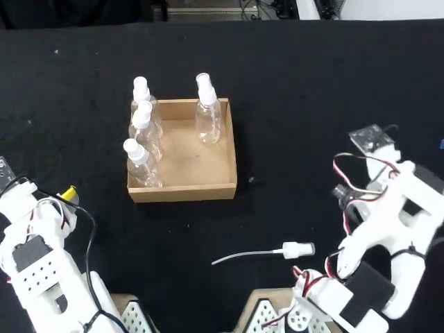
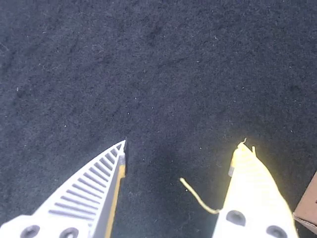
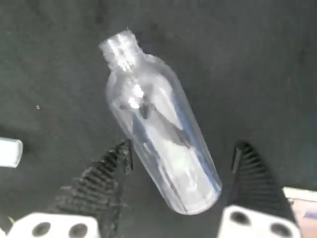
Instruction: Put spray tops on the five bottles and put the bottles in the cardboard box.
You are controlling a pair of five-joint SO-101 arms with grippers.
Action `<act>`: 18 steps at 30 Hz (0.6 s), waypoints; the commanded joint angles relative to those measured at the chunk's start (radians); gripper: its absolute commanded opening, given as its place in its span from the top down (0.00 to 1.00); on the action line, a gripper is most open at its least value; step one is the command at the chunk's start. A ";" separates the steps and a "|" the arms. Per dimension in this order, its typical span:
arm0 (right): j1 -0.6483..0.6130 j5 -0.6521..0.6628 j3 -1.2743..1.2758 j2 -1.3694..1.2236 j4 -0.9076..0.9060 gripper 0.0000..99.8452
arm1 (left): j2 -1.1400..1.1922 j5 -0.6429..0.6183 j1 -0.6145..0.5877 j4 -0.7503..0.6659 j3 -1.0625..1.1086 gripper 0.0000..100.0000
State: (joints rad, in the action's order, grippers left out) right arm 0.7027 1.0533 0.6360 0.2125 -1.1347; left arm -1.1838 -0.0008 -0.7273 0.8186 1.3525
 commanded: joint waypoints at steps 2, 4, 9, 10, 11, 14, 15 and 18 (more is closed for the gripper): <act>-0.089 0.040 -0.045 0.016 -0.049 0.73 | -0.009 -0.006 -0.005 -0.014 -0.008 0.70; -0.104 0.130 -0.005 0.018 -0.060 0.73 | -0.009 -0.006 -0.005 -0.014 -0.008 0.70; -0.077 0.227 0.082 0.018 0.055 0.73 | -0.009 -0.006 -0.005 -0.014 -0.008 0.70; -0.061 0.229 0.093 0.018 0.098 0.73 | -0.009 -0.006 -0.005 -0.014 -0.008 0.70; -0.048 0.230 0.105 0.018 0.149 0.73 | -0.009 -0.006 -0.005 -0.014 -0.008 0.70; -0.015 0.232 0.159 0.018 0.265 0.73 | -0.009 -0.006 -0.005 -0.014 -0.008 0.70; -0.011 0.235 0.177 0.018 0.285 0.73 | -0.009 -0.006 -0.005 -0.015 -0.008 0.70; -0.008 0.321 0.225 0.018 0.295 0.73 | -0.009 -0.006 -0.005 -0.014 -0.013 0.70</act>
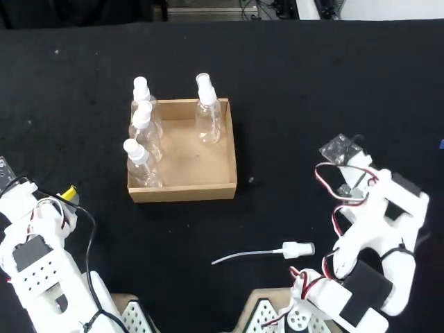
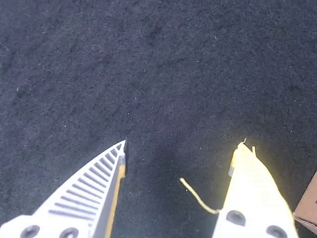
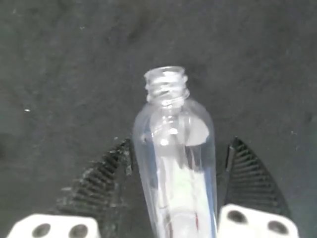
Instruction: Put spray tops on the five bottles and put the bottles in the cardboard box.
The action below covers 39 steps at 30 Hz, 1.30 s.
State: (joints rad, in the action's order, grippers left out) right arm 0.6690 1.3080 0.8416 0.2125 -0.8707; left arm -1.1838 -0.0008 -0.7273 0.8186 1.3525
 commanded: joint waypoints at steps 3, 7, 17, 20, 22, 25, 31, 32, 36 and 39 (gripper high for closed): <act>0.025 0.163 0.059 0.018 0.034 0.73 | -0.009 -0.006 -0.005 -0.012 -0.018 0.70; 0.020 0.184 0.082 0.018 0.029 0.83 | -0.009 -0.006 -0.007 -0.011 -0.039 0.70; 0.055 -0.006 0.005 0.130 0.020 0.99 | -0.009 0.077 -0.005 0.163 -0.280 0.70; 0.054 -0.213 -0.064 0.222 -0.048 0.99 | -0.009 0.140 -0.010 0.181 -0.369 0.70; 0.054 -0.351 -0.122 0.282 -0.106 0.99 | -0.009 0.158 -0.012 0.183 -0.433 0.70; 0.054 -0.509 -0.222 0.351 -0.173 0.99 | 0.000 0.163 -0.004 0.233 -0.590 0.70; 0.078 -0.690 -0.404 0.374 -0.232 0.99 | 0.006 0.172 0.239 0.459 -1.030 0.70; 0.095 -0.706 -0.430 0.364 -0.247 0.99 | 0.008 0.196 0.325 0.491 -1.084 0.70; 0.163 -0.720 -0.529 0.308 -0.315 0.99 | 0.066 0.333 0.699 0.617 -1.202 0.70; 0.219 -0.720 -0.596 0.252 -0.347 0.99 | 0.164 0.367 0.911 0.654 -1.218 0.70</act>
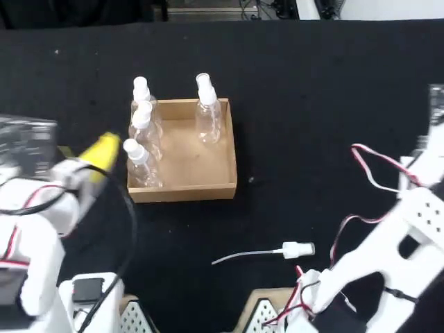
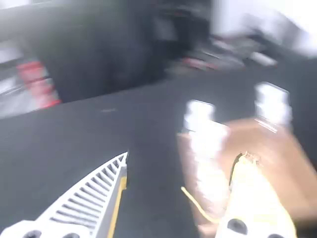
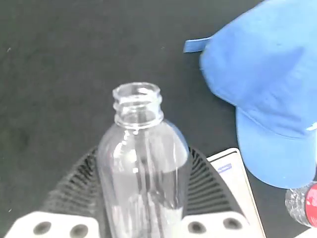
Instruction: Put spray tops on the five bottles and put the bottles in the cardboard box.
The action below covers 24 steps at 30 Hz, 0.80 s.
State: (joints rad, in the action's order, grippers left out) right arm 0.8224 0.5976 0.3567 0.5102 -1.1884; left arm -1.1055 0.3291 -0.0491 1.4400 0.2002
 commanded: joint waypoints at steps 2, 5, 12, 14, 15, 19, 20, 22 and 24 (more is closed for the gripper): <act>0.106 -0.009 -0.156 -0.082 -0.041 0.99 | 0.161 0.037 0.346 0.034 -0.064 0.70; 0.170 -0.009 -0.231 -0.143 -0.060 0.99 | 0.281 0.035 0.506 0.026 -0.064 0.70; 0.341 -0.002 -0.498 -0.325 -0.115 0.99 | 0.539 0.012 0.763 -0.115 0.041 0.70; 0.374 -0.002 -0.575 -0.392 -0.118 0.99 | 0.595 -0.029 0.814 -0.204 0.120 0.70; 0.391 0.000 -0.613 -0.426 -0.118 0.99 | 0.615 -0.038 0.839 -0.252 0.163 0.70; 0.450 0.055 -0.754 -0.559 -0.129 0.99 | 0.663 -0.048 0.914 -0.486 0.338 0.70; 0.465 0.068 -0.785 -0.593 -0.140 0.99 | 0.669 -0.048 0.929 -0.543 0.377 0.70; 0.489 0.092 -0.846 -0.657 -0.163 0.99 | 0.677 -0.048 0.964 -0.628 0.432 0.70; 0.509 0.107 -0.908 -0.722 -0.181 0.99 | 0.704 -0.049 0.983 -0.683 0.449 0.70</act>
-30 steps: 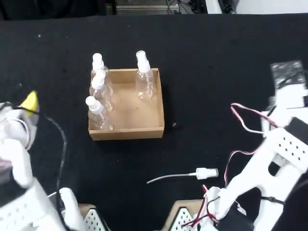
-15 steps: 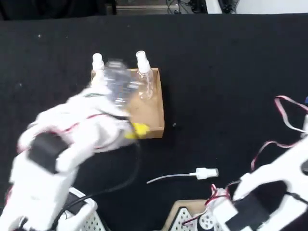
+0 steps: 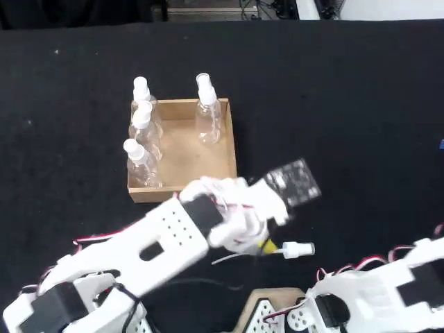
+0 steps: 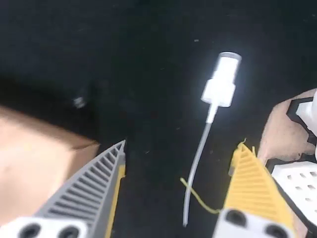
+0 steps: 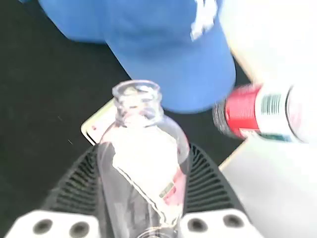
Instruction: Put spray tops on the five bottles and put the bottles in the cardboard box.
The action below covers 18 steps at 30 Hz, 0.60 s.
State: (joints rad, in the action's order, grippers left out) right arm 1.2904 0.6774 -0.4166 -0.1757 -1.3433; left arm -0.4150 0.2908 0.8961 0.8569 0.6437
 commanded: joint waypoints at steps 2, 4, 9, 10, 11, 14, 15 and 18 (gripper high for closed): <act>0.055 0.029 -0.197 -0.094 -0.040 0.99 | 0.063 -0.032 0.041 -0.107 -0.030 0.70; 0.066 0.026 -0.259 -0.145 -0.057 0.99 | 0.140 -0.068 0.047 -0.107 -0.087 0.70; 0.074 0.026 -0.403 -0.240 -0.140 0.99 | 0.351 -0.075 0.093 -0.110 -0.229 0.70; 0.074 0.026 -0.429 -0.254 -0.155 0.99 | 0.388 -0.077 0.097 -0.114 -0.259 0.70; 0.074 0.026 -0.452 -0.266 -0.169 0.99 | 0.420 -0.077 0.099 -0.126 -0.283 0.70; 0.074 0.026 -0.515 -0.300 -0.198 0.99 | 0.509 -0.074 0.102 -0.138 -0.360 0.70; 0.074 0.026 -0.530 -0.311 -0.206 0.99 | 0.535 -0.074 0.110 -0.135 -0.384 0.70; 0.074 0.026 -0.568 -0.334 -0.219 0.99 | 0.606 -0.072 0.122 -0.133 -0.433 0.70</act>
State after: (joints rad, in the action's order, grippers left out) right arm 1.3487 0.7004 -0.8953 -0.5271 -1.5474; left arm 0.1634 0.2217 0.9973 0.7342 0.3030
